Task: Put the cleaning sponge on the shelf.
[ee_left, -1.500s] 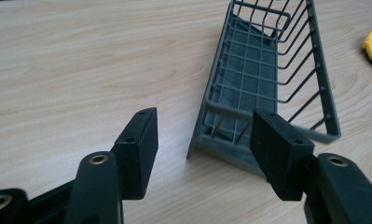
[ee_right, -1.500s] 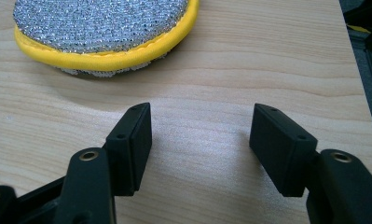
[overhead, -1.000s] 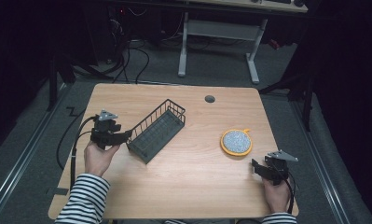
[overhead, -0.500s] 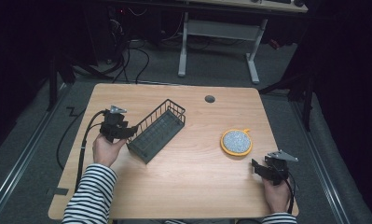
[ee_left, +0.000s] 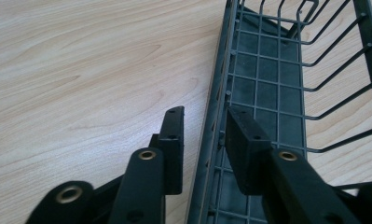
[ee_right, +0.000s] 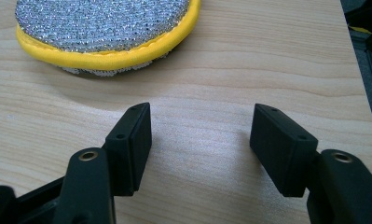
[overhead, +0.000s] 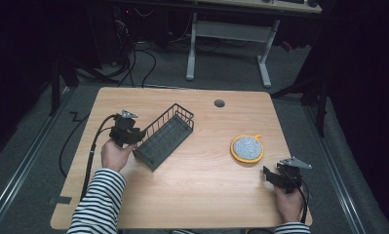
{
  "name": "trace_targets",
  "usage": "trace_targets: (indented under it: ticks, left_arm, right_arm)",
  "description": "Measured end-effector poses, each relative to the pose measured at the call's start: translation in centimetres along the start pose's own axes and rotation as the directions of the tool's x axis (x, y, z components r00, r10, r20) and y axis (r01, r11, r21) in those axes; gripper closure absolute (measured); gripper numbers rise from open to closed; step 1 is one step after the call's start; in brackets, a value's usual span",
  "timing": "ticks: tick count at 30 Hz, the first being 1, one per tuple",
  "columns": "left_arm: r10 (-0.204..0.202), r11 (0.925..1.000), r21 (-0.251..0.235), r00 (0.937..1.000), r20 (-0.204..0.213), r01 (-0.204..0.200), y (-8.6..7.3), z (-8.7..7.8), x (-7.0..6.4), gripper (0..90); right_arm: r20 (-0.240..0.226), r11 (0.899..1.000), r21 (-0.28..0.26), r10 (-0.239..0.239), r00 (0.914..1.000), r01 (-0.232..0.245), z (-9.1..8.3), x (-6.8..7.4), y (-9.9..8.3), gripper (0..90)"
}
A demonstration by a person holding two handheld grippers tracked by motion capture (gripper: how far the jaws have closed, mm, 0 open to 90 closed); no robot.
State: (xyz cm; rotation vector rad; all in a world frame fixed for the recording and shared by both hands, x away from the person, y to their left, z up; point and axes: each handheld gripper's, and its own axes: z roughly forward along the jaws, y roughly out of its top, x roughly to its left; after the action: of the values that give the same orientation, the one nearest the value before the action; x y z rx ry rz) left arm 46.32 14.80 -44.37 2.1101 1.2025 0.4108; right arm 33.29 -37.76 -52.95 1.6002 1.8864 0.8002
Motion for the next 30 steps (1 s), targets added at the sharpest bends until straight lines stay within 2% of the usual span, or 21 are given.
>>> trace_targets:
  ticks: [12, 20, 30]
  left_arm:
    - [0.007, 0.9999, -0.008, 0.9998, 0.02, -0.007, 0.1, 0.2, -0.2, 82.1]
    - [0.015, 0.9999, -0.007, 0.9991, 0.04, -0.014, 0.1, 0.2, -0.4, 84.3]
    - [0.037, 0.9993, -0.013, 0.9973, 0.064, -0.037, 0.0, 0.3, -1.5, 85.5]
  right_arm:
    - [0.0, 1.0, 0.0, 0.0, 1.0, 0.0, 0.0, 0.0, 0.0, 38.9]
    - [0.0, 1.0, 0.0, 0.0, 1.0, 0.0, 0.0, 0.0, 0.0, 38.9]
    - [0.0, 1.0, 0.0, 0.0, 1.0, 0.0, 0.0, 0.0, 0.0, 38.9]
